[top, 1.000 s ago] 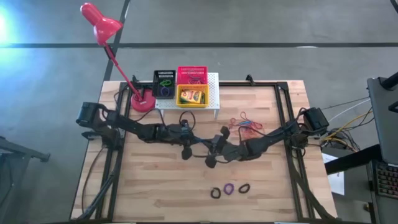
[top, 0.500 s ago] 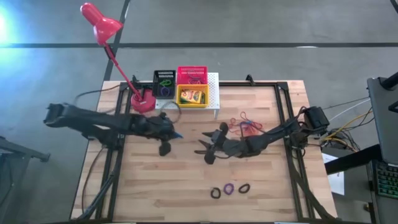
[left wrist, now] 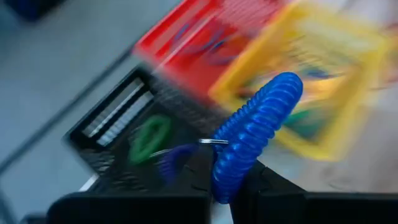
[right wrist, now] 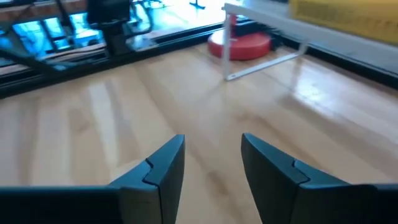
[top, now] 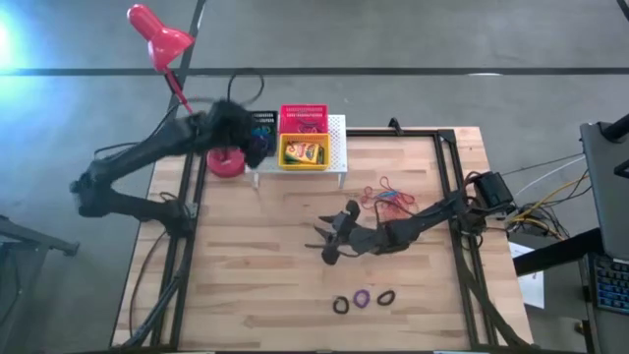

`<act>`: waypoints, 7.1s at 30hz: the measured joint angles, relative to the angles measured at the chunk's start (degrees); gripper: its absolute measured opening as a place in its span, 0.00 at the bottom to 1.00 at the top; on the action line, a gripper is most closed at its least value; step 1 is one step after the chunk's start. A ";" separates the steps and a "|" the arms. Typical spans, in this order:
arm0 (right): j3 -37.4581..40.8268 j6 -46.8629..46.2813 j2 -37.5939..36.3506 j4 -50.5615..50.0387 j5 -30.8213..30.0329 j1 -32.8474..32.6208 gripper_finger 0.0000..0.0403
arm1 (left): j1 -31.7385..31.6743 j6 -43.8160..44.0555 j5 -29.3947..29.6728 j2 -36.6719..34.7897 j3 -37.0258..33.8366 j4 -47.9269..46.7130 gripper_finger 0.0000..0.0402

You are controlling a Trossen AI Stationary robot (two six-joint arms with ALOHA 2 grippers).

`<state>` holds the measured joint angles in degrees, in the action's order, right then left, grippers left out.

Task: Pick & Place Office Desk Supplies
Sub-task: Put the blue spring keychain into the black bin on the shelf, then put the right black spring keychain into the black bin on the shelf

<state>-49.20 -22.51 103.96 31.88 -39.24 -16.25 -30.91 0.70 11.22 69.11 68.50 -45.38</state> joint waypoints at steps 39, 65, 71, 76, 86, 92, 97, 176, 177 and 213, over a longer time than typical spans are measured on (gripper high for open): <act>0.12 -11.97 -13.02 -34.12 -2.81 -6.98 0.32 | 1.76 -5.55 -14.67 1.93 3.48 7.58 0.44; 0.73 -42.00 -17.57 -58.66 23.38 -28.97 0.54 | 37.42 -3.20 -13.90 0.10 -29.07 58.01 0.42; 2.61 -40.49 -14.64 -57.66 27.34 -29.47 0.51 | 38.22 -1.87 -14.27 0.10 -31.74 58.06 0.42; 4.89 -38.01 -12.95 -51.76 28.77 -28.83 0.48 | 38.81 -1.77 -14.27 0.10 -32.50 57.86 0.42; 6.70 -37.25 -12.61 -49.85 30.85 -28.35 0.37 | 38.81 -2.19 -14.25 0.10 -32.53 58.05 0.42; 8.86 -39.24 -12.87 -47.39 31.42 -28.29 0.21 | 38.79 -2.37 -14.25 0.10 -32.51 58.21 0.42; 11.75 -39.43 -12.60 -37.05 27.30 -28.16 0.06 | 38.75 -3.97 -14.25 0.10 -32.51 58.45 0.42; 13.19 -10.36 -15.56 -1.70 -25.27 -15.94 0.43 | 35.55 -4.47 16.51 -13.02 -17.36 34.76 0.05; 13.19 -10.38 -15.56 -1.66 -25.27 -15.94 0.43 | 33.88 -3.85 18.34 -14.55 -17.36 32.70 0.05; 12.97 -13.12 -15.50 -1.25 -24.76 -11.30 0.39 | -9.54 3.65 -6.00 -1.35 -17.45 27.40 0.37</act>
<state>-36.23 -35.64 88.47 30.63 -64.01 -27.55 -40.45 4.35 5.21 67.75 51.05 -17.98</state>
